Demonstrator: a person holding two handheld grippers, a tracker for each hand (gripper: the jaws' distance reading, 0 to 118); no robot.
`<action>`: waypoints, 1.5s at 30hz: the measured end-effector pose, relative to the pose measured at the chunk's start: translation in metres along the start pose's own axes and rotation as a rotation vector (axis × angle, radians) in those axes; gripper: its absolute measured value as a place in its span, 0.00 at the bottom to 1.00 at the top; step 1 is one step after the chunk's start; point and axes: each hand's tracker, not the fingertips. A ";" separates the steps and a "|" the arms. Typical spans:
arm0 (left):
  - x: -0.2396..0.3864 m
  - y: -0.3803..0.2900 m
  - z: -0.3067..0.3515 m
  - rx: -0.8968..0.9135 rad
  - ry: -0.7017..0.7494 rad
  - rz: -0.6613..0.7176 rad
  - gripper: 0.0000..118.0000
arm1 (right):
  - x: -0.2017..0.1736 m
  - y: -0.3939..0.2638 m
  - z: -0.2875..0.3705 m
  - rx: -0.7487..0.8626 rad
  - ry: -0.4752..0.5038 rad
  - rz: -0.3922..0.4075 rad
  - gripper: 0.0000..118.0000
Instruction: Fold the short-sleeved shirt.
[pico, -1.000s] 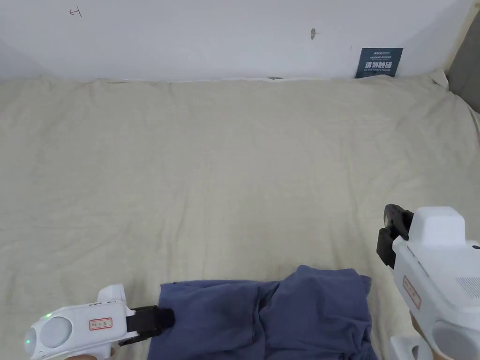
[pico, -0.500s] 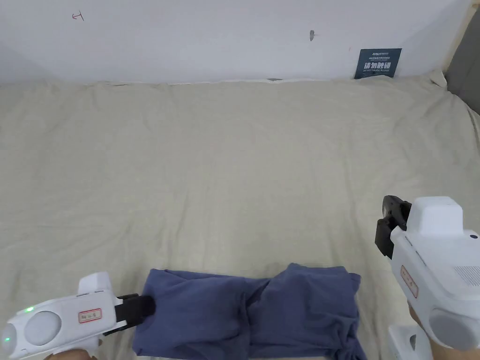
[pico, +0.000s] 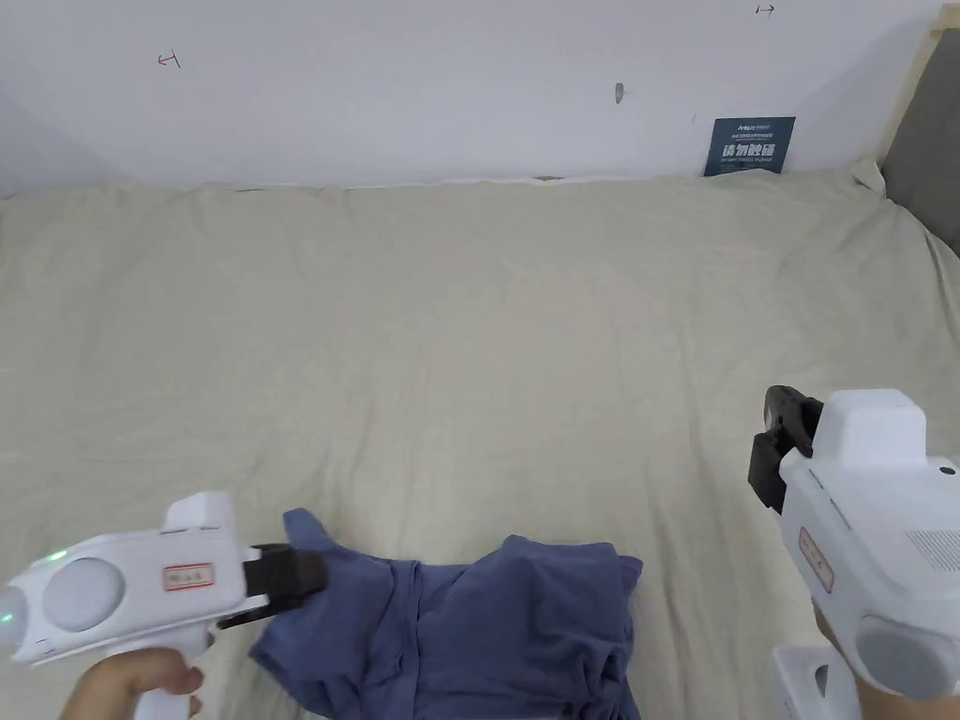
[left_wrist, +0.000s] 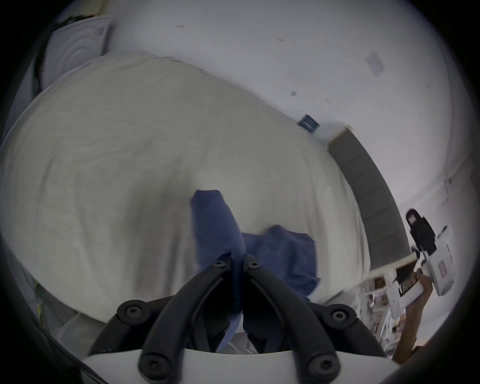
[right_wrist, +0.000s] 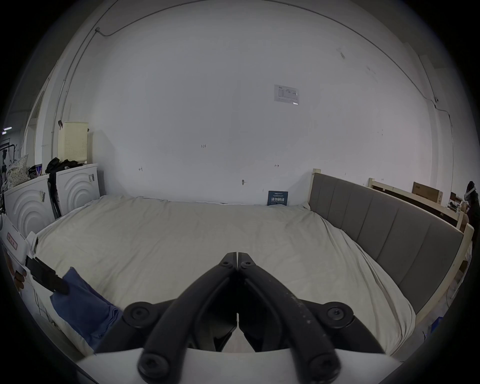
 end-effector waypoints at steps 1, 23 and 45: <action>0.019 -0.001 -0.007 -0.011 -0.010 -0.048 0.07 | 0.001 0.000 0.001 0.001 0.001 0.001 0.01; 0.161 -0.055 -0.176 -0.246 -0.038 -0.297 0.98 | 0.042 -0.010 0.014 -0.029 -0.081 -0.022 0.01; 0.125 -0.076 -0.124 0.198 0.080 -0.423 0.00 | 0.038 -0.009 0.015 -0.024 -0.051 -0.028 0.01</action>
